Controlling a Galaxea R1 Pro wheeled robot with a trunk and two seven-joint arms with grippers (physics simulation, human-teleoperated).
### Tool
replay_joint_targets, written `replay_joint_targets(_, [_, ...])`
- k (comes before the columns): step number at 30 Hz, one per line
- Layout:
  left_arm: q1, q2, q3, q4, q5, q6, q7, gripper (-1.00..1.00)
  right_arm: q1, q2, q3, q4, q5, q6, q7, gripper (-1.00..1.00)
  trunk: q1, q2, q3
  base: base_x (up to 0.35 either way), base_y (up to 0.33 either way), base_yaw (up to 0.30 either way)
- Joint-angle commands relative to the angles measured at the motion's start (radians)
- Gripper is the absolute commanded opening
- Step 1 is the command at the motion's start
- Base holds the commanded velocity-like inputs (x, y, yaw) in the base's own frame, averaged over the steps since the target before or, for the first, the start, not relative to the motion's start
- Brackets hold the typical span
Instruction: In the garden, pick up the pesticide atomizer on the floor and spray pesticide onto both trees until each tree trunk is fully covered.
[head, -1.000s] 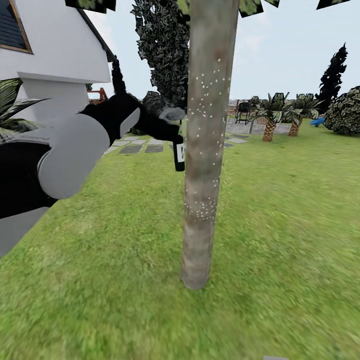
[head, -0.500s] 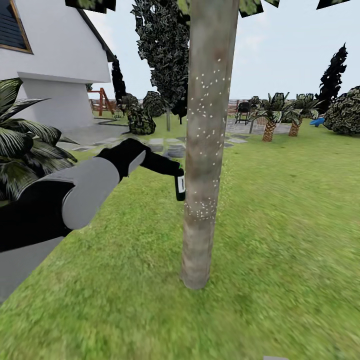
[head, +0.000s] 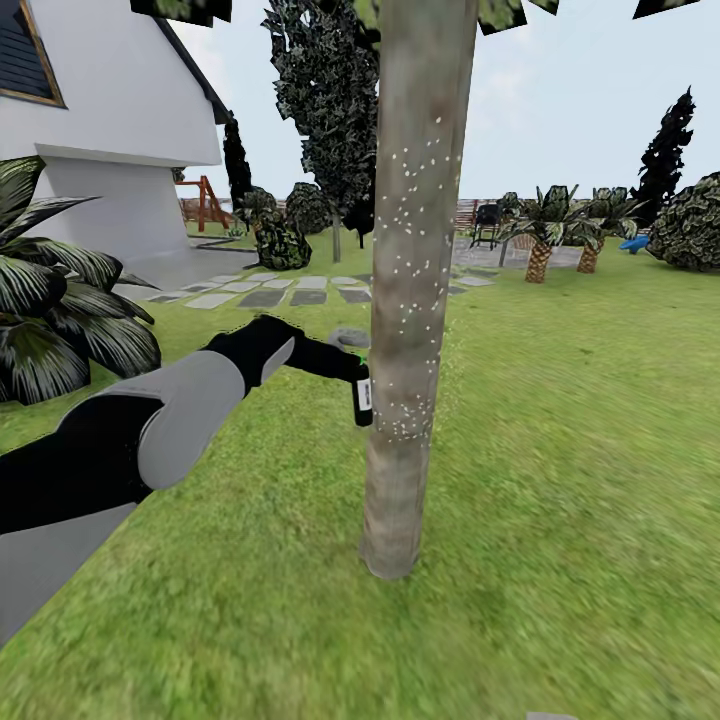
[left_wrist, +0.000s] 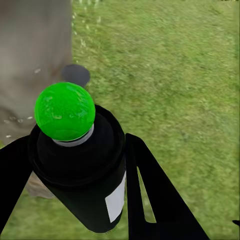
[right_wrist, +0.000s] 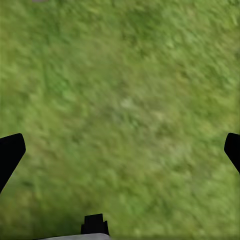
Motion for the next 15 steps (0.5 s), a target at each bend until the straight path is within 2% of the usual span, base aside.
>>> replay_joint_targets(1, [0.009,0.000,0.004,-0.002,-0.003,-0.004,-0.003,-1.00,-0.002,0.000,0.009,0.004,-0.010,-0.007,0.000,1.00,0.000,-0.001,-0.002,0.000,0.000,0.000])
replay_joint_targets(5, [0.046,0.000,0.004,-0.003,-0.008,-0.026,-0.001,-1.00,-0.002,0.000,0.009,0.004,-0.010,-0.007,0.000,1.00,0.000,-0.001,-0.002,0.000,0.000,0.000])
replay_joint_targets(8, [0.078,0.000,0.004,-0.003,-0.009,-0.079,0.000,-1.00,-0.002,0.000,0.009,0.004,-0.010,-0.007,0.000,1.00,0.000,-0.001,-0.002,0.000,0.000,0.000])
replay_joint_targets(15, [0.100,0.000,0.004,-0.004,-0.010,-0.096,0.000,-1.00,-0.002,0.000,0.009,0.004,-0.010,-0.007,0.000,1.00,0.000,-0.001,-0.002,0.000,0.000,0.000])
